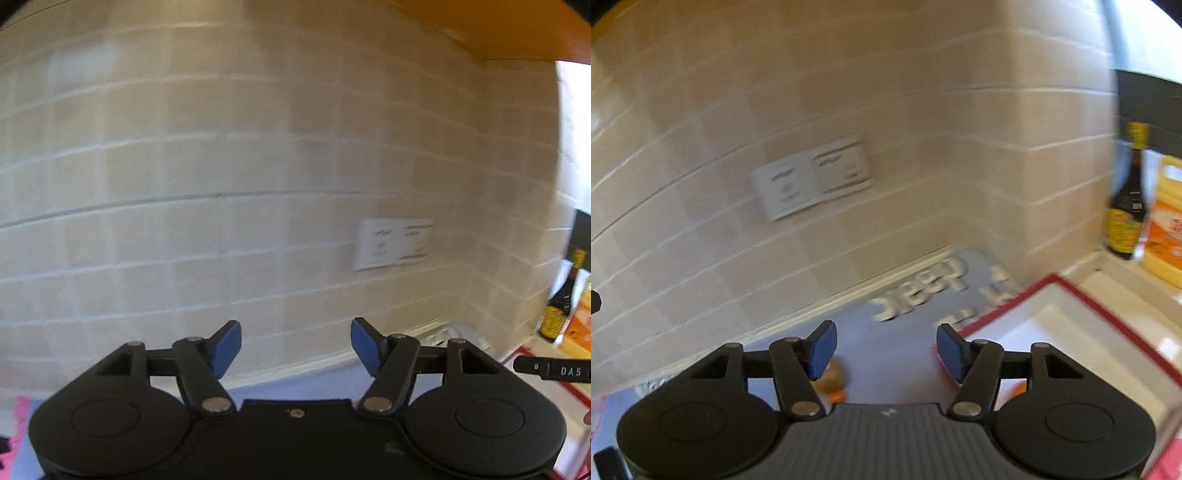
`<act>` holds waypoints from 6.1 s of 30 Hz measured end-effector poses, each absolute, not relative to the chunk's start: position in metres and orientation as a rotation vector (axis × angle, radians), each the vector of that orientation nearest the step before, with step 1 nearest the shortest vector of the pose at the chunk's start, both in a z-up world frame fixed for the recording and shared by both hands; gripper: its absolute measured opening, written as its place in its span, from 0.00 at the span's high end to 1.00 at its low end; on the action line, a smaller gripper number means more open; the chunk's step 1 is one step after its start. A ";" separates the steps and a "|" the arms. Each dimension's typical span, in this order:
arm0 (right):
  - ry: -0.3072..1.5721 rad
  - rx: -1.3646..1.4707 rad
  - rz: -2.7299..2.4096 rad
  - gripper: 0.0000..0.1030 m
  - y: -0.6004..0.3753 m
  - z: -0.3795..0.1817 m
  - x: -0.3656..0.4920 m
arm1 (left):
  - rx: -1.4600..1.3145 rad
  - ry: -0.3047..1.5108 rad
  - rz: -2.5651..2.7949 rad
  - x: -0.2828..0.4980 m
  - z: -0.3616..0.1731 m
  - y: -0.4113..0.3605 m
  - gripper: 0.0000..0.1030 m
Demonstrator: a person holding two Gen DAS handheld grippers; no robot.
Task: Organize fruits
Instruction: 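Grasp a mandarin with the right tool while the left tool grasps another mandarin, then carry both mandarins into the white box and open both tools, then grasp a small orange with the right tool while the left tool grasps a green apple, then carry the orange and green apple into the white box and release both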
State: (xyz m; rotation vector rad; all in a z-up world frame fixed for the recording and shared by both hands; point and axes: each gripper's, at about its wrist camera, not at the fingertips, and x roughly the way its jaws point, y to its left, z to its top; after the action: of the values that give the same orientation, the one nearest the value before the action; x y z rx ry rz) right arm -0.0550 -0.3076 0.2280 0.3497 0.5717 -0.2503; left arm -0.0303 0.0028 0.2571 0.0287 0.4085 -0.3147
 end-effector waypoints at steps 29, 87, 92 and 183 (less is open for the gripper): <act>0.986 0.263 -0.056 0.42 -0.193 0.078 0.106 | 0.062 0.884 -0.466 0.060 0.050 -0.028 0.25; 0.752 0.767 -0.764 0.60 -0.530 0.042 -0.127 | 0.603 0.723 -1.251 -0.053 0.055 -0.423 0.56; 0.761 0.757 -0.762 0.58 -0.529 0.041 -0.124 | 0.595 0.768 -1.256 -0.048 0.050 -0.421 0.44; 0.658 0.524 -0.589 0.77 -0.493 0.120 -0.121 | 0.295 0.623 -1.112 -0.004 0.144 -0.288 0.48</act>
State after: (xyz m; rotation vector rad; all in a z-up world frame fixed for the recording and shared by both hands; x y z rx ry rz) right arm -0.1214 -0.4926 0.1204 0.5242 0.6580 -0.5893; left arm -0.0043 -0.2881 0.1442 0.2950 0.6225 -1.1122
